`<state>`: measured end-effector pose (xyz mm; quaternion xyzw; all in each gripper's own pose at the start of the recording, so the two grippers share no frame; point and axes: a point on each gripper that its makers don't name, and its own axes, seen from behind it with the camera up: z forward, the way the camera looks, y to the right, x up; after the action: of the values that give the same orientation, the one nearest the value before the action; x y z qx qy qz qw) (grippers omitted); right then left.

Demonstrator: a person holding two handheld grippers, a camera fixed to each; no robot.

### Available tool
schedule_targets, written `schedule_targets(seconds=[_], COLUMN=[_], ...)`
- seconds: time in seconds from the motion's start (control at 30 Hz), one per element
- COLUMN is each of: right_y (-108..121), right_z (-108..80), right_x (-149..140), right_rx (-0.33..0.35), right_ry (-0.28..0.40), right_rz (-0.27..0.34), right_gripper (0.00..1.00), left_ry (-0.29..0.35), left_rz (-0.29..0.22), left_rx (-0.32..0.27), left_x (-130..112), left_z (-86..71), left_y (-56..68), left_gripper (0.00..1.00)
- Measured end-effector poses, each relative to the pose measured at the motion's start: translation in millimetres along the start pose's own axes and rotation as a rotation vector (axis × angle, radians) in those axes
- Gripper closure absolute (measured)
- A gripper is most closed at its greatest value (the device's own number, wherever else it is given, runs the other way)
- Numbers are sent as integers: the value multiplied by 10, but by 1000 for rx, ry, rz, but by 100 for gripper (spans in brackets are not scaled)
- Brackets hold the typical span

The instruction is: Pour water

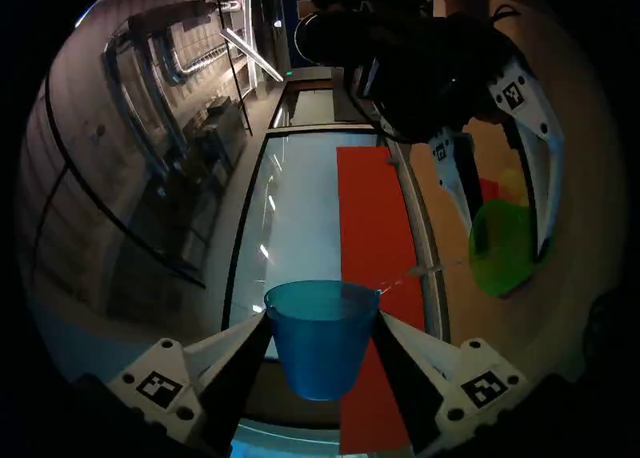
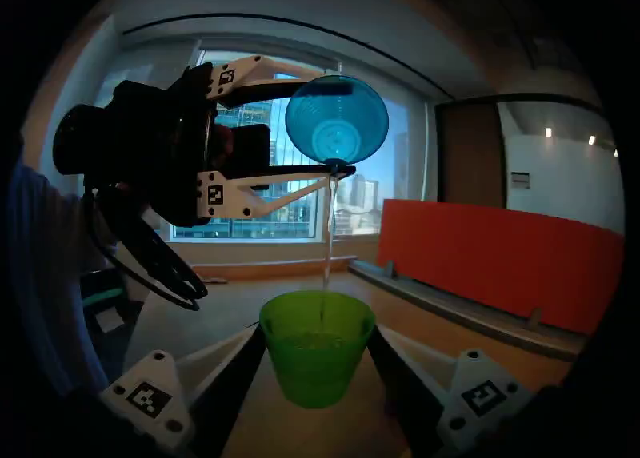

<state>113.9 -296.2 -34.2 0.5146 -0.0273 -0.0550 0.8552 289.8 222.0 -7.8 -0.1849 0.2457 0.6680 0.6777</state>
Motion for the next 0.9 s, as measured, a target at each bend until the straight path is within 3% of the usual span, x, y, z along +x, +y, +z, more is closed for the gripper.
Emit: schedule_targets(seconds=[0.2,0.5,0.77,0.9], right_y=[0,-1,2,9], right_z=[-1,-3,-4,-2], right_x=[1,5,8,15], right_rx=[-1,-1,-5,-8], right_ry=[1,3,3,6], right_rz=[0,2,-1,0], right_gripper=[10,10,10,10], left_ry=[5,11,7,-7], left_rz=[2,2,-54,-130], left_rx=[6,10,7,7], left_x=[34,13,-45,-105], left_z=[-28,6,23,45], left_y=[27,-28,-40,-31], left_gripper=[15,15,15,15])
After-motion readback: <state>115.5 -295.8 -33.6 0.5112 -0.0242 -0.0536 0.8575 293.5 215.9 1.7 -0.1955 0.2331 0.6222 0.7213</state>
